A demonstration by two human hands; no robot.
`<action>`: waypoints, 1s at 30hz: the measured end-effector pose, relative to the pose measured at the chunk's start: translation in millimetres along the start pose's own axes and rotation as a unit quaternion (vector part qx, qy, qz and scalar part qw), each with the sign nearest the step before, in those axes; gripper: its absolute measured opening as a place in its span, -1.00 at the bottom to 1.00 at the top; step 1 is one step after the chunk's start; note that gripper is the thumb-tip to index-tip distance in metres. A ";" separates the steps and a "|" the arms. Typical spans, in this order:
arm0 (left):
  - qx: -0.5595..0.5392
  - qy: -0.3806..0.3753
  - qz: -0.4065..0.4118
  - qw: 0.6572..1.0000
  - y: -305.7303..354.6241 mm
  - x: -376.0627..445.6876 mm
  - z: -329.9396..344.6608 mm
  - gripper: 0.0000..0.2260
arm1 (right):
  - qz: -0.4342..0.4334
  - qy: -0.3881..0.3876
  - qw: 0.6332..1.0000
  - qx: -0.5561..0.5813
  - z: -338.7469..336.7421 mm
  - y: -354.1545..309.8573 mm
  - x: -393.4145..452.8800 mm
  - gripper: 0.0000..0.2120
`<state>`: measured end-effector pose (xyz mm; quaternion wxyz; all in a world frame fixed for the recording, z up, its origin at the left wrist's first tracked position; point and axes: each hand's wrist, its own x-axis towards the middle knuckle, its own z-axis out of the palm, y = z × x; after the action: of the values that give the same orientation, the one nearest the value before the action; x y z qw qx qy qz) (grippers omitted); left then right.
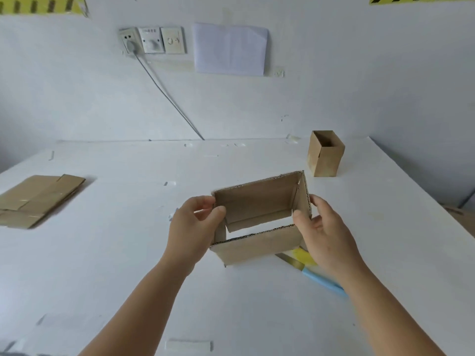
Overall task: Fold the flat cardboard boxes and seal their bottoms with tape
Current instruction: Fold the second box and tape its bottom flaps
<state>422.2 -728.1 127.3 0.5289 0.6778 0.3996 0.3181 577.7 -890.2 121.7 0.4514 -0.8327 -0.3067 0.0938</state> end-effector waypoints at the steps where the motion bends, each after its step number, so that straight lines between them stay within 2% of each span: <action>1: -0.012 -0.017 0.005 1.000 2.3 0.2 -3.1 -0.77 | 0.003 -0.003 1.000 0.000 -1.8 -2.3 -1.2 -0.57; 5: -0.018 -0.077 0.042 0.996 11.1 1.5 -12.3 -0.83 | 0.020 -0.043 0.999 -0.001 -1.0 -5.1 -4.5 -0.60; 9: -0.008 -0.129 0.050 0.990 3.8 -0.3 -13.0 -0.79 | 0.031 -0.068 0.996 -0.039 13.6 9.0 -5.4 -0.61; 11: -0.008 -0.137 0.048 0.989 -4.8 -0.7 -15.9 -0.79 | 0.013 -0.043 0.998 -0.037 17.7 15.5 -5.9 -0.68; 14: 0.029 -0.158 0.069 0.985 -20.1 -1.0 -20.4 -0.55 | -0.036 0.000 0.999 -0.034 18.8 18.5 -9.5 -0.81; 16: 0.053 -0.154 0.102 0.981 -28.0 -4.7 -22.2 -0.52 | -0.043 0.035 0.998 0.002 18.8 16.7 -17.4 -0.81; 19: 0.075 -0.132 0.163 0.975 -42.1 -11.0 -23.1 -0.56 | -0.051 0.072 0.995 0.045 20.4 18.8 -31.6 -0.81; 22: 0.082 -0.134 0.191 0.969 -51.7 -15.8 -24.4 -0.63 | -0.074 0.060 0.994 0.049 23.4 23.2 -40.1 -0.85; 25: 0.073 -0.150 0.181 0.969 -56.1 -18.5 -24.6 -0.70 | -0.111 0.045 0.993 0.014 29.7 26.8 -44.5 -0.64; 30: 0.052 -0.107 0.146 0.982 -60.7 -25.3 -23.1 -0.84 | -0.106 0.043 0.993 0.004 29.1 30.9 -43.6 -0.58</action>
<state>378.0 -732.4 73.6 0.4802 0.7856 0.2537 0.2964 543.6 -908.4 74.8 0.4746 -0.7971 -0.3731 0.0105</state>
